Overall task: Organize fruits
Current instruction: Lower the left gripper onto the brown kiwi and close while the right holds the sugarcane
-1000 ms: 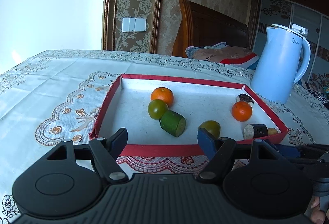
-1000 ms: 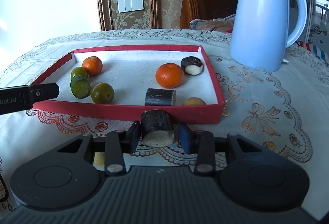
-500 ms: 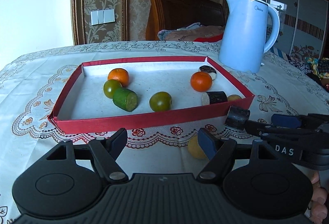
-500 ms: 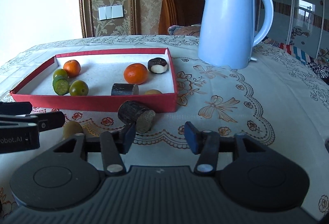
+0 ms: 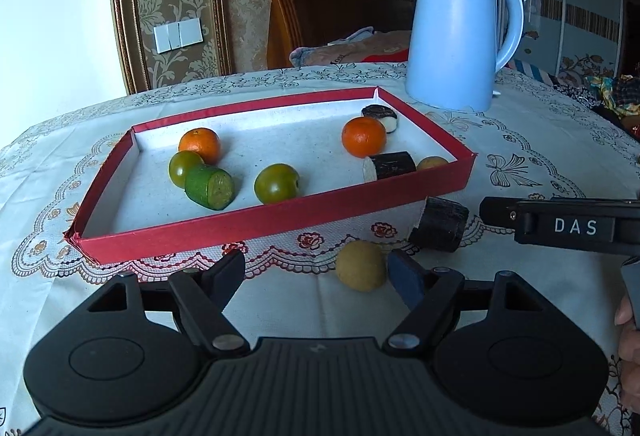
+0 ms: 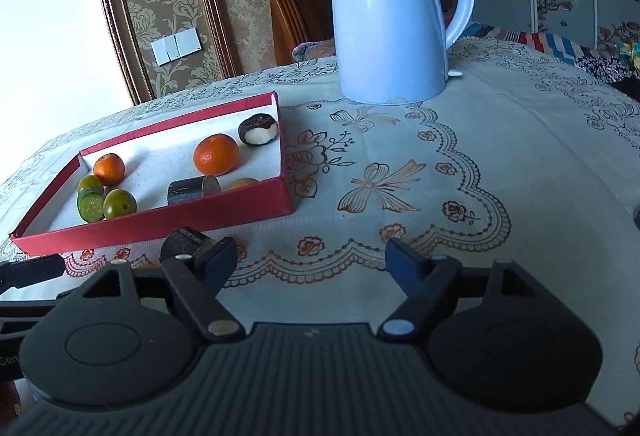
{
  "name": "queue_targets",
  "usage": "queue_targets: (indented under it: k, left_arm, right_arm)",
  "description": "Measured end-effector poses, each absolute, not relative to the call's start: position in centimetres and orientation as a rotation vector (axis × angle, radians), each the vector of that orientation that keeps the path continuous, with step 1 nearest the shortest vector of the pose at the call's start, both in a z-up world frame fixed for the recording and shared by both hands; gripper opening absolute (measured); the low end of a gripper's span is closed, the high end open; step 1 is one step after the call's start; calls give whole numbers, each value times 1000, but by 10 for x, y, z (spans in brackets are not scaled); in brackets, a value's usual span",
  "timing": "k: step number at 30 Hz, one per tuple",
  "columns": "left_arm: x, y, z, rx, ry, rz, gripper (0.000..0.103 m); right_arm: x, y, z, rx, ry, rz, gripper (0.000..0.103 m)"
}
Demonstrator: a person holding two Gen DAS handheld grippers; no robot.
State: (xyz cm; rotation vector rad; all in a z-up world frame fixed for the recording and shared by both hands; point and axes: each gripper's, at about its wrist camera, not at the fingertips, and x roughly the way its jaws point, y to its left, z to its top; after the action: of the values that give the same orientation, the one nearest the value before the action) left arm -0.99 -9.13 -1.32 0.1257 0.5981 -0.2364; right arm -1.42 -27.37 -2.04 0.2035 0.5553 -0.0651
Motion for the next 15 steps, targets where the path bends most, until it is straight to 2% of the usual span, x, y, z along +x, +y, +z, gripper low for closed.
queue_targets:
  k: [5, 8, 10, 15]
  left_arm:
    - [-11, -89, -13, 117, 583, -233, 78]
    - [-10, -89, -14, 117, 596, -258, 70]
    - [-11, -89, -14, 114, 598, -292, 56]
    - [-18, -96, -16, 155, 586, -353, 31]
  right_arm:
    - [-14, -272, -21, 195, 559, -66, 81]
    - [-14, -271, -21, 191, 560, -69, 86]
    - [-14, -271, -21, 191, 559, -68, 86]
    - [-14, -272, -21, 194, 561, -64, 87]
